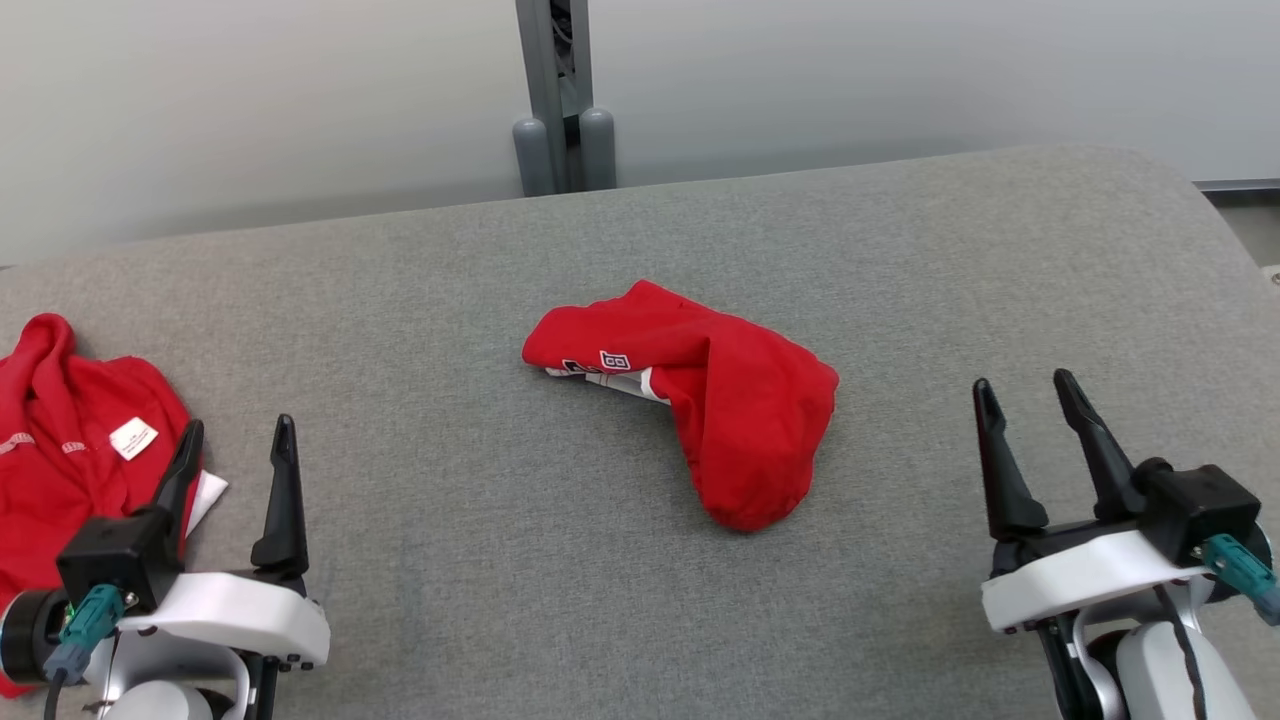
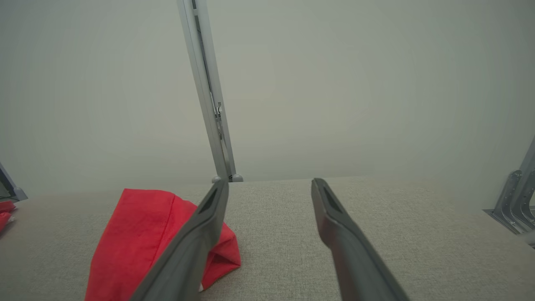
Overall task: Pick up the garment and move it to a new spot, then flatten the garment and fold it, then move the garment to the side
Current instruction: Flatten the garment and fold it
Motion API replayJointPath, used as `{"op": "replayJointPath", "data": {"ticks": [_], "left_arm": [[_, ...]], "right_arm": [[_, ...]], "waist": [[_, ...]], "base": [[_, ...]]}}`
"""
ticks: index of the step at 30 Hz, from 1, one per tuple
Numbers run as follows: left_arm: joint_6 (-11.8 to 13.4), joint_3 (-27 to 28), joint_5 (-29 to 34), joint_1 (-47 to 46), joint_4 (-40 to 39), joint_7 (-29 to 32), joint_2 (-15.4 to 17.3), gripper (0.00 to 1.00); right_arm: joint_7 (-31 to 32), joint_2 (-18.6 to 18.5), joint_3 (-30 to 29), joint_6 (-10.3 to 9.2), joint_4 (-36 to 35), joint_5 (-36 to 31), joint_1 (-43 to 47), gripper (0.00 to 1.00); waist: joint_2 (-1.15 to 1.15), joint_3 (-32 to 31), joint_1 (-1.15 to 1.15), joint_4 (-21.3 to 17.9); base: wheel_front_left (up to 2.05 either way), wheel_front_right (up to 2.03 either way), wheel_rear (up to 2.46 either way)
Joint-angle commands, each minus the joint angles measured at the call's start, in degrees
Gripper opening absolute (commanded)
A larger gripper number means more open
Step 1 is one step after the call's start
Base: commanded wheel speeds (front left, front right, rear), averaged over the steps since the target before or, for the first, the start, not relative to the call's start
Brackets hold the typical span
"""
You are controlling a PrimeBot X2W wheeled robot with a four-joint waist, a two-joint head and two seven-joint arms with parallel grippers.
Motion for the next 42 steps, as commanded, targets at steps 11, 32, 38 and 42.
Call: {"op": "replayJointPath", "data": {"ticks": [11, 32, 38, 42], "left_arm": [[-1.39, -1.17, 0.65, -5.65, 0.25, -1.32, -0.45, 1.0], [-4.18, -2.76, -0.32, -10.88, 5.39, -4.48, -3.75, 1.0], [-3.73, -2.06, -0.12, -10.41, 5.09, -4.81, -3.06, 1.0], [-3.38, -1.41, -0.19, -10.21, 4.64, -4.56, -1.82, 1.0]], "right_arm": [[2.3, -0.38, 13.74, 0.02, 1.81, 0.28, -1.38, 1.0], [4.18, -0.44, 15.92, 0.02, 17.16, -7.56, -9.44, 0.0], [4.84, -0.44, 16.93, 0.02, 10.13, -1.8, -8.15, 0.0], [6.82, -0.44, 16.96, 0.02, 3.96, 4.83, -7.01, 0.0]], "waist": [[0.0, 4.56, 0.0, 5.16], [0.0, 8.68, 0.0, 12.16], [0.0, 8.8, 0.0, 8.84], [0.0, 8.59, 0.0, 5.89]], "base": [[0.0, 0.0, 0.0], [0.0, 0.0, 0.0], [0.0, 0.0, 0.0], [0.0, 0.0, 0.0]]}}
